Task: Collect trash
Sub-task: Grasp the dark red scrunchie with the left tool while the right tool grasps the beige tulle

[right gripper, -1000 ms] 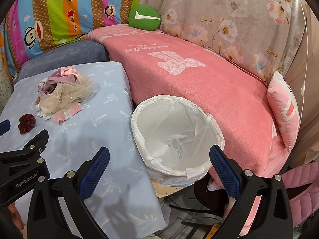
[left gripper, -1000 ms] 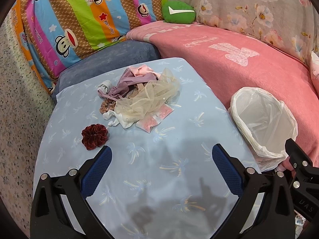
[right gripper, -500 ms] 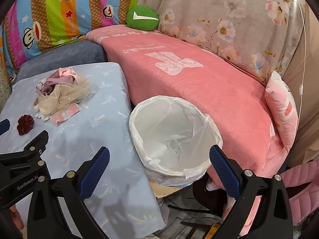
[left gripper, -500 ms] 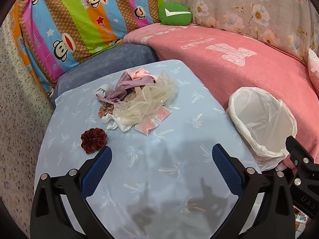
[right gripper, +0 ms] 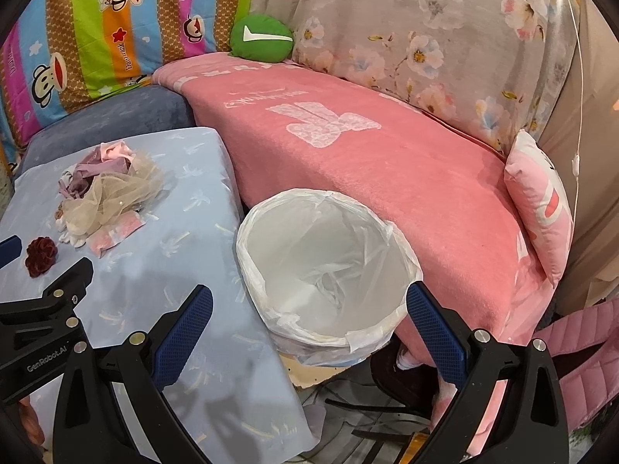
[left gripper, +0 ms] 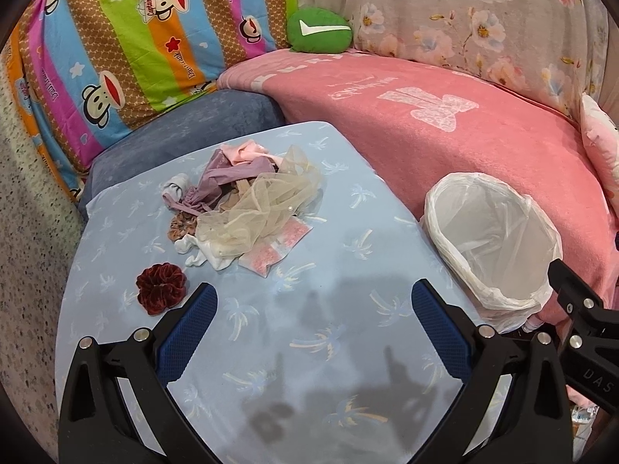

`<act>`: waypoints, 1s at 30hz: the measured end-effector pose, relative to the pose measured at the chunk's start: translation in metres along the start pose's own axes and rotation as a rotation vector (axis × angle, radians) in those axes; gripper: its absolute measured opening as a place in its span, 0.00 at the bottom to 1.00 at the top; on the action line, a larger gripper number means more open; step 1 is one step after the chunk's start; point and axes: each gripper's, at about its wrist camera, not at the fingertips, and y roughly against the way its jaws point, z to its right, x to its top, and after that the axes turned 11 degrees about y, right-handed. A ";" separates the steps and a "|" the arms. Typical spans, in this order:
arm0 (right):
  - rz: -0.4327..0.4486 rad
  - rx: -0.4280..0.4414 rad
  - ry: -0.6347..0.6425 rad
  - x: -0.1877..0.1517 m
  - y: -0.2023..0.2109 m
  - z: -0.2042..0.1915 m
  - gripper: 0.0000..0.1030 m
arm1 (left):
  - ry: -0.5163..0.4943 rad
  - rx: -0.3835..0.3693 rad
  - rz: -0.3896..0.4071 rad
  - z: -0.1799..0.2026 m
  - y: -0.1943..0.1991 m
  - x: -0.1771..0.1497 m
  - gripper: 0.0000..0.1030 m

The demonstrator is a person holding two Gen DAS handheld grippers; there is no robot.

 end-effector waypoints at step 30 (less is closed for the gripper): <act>0.053 0.242 0.029 0.087 -0.066 -0.145 0.94 | 0.306 0.195 -0.110 -0.196 -0.098 0.021 0.93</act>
